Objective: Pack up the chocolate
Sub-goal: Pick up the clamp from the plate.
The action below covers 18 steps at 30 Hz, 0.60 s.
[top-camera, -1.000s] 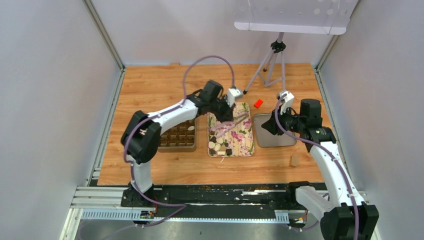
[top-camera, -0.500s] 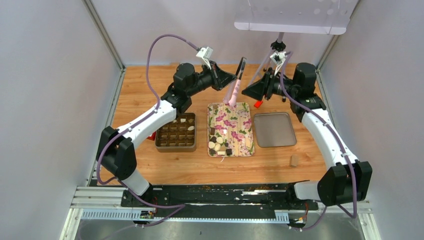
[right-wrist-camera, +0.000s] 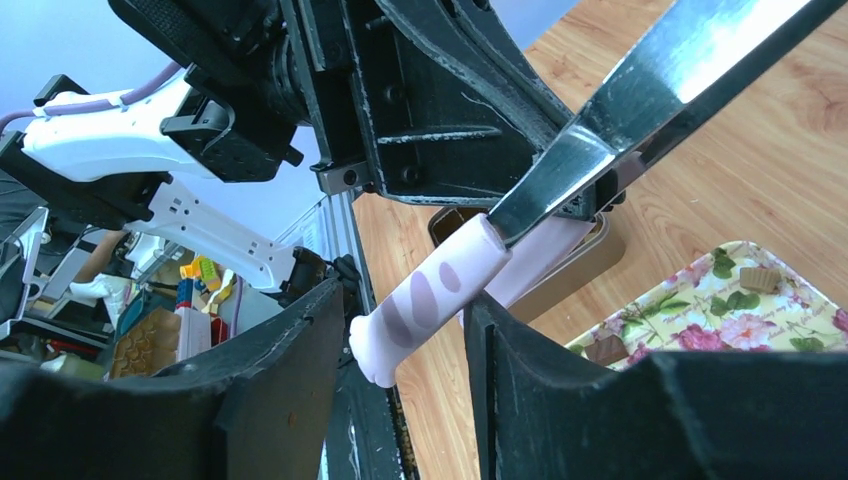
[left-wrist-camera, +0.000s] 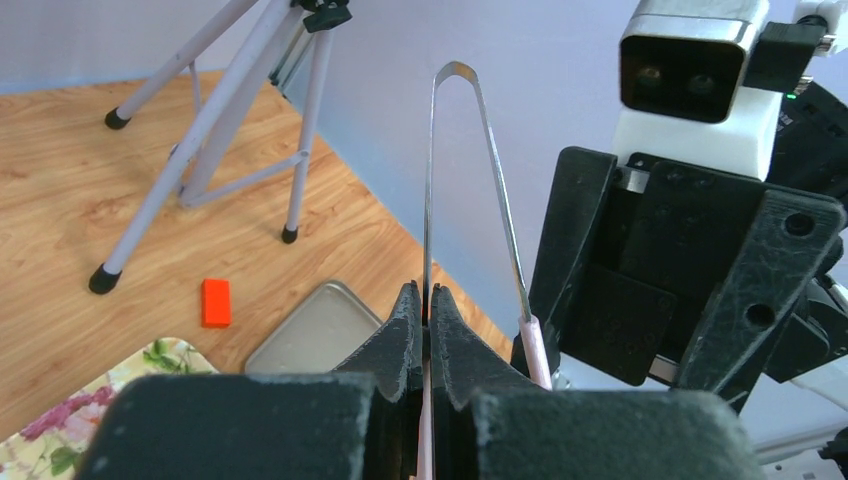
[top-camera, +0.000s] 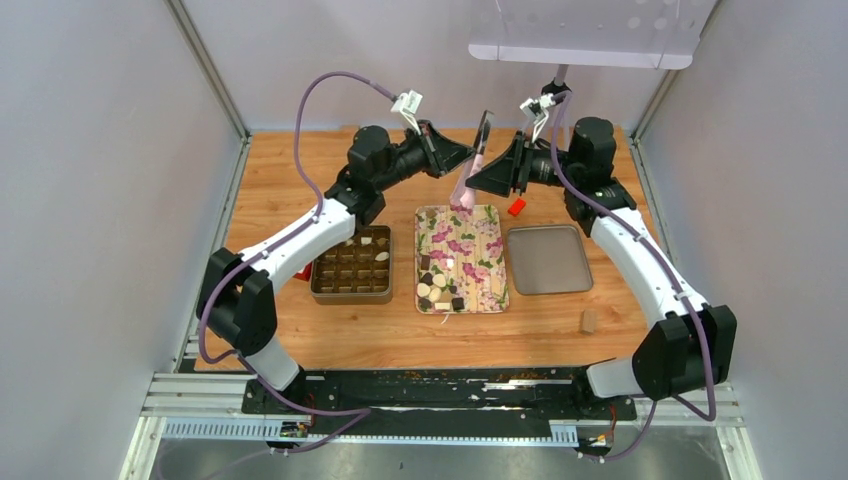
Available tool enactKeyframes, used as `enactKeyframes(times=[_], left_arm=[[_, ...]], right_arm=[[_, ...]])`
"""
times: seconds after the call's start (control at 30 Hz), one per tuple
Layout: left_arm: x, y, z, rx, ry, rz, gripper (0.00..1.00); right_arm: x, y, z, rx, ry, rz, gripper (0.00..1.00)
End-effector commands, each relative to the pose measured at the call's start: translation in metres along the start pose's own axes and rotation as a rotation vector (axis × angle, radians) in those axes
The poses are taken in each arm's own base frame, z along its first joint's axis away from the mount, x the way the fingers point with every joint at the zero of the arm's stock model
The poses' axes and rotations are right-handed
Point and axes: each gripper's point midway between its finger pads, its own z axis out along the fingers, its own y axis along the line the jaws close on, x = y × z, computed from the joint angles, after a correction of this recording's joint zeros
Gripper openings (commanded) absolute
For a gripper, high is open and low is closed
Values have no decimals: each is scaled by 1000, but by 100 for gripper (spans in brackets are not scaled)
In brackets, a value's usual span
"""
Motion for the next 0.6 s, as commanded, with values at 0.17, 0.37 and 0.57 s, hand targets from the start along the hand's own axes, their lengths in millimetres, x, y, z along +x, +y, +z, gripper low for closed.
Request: enactKeyframes(times=[0.17, 0.37, 0.57], left_arm=[[-29, -32, 5, 108, -72, 52, 0], [-20, -34, -18, 189, 8, 205, 42], [-8, -2, -96, 317, 199, 387, 63]], right_arm=[[5, 1, 12, -42, 15, -48, 12], [15, 5, 5, -50, 39, -115, 0], [57, 22, -14, -139, 154, -252, 0]])
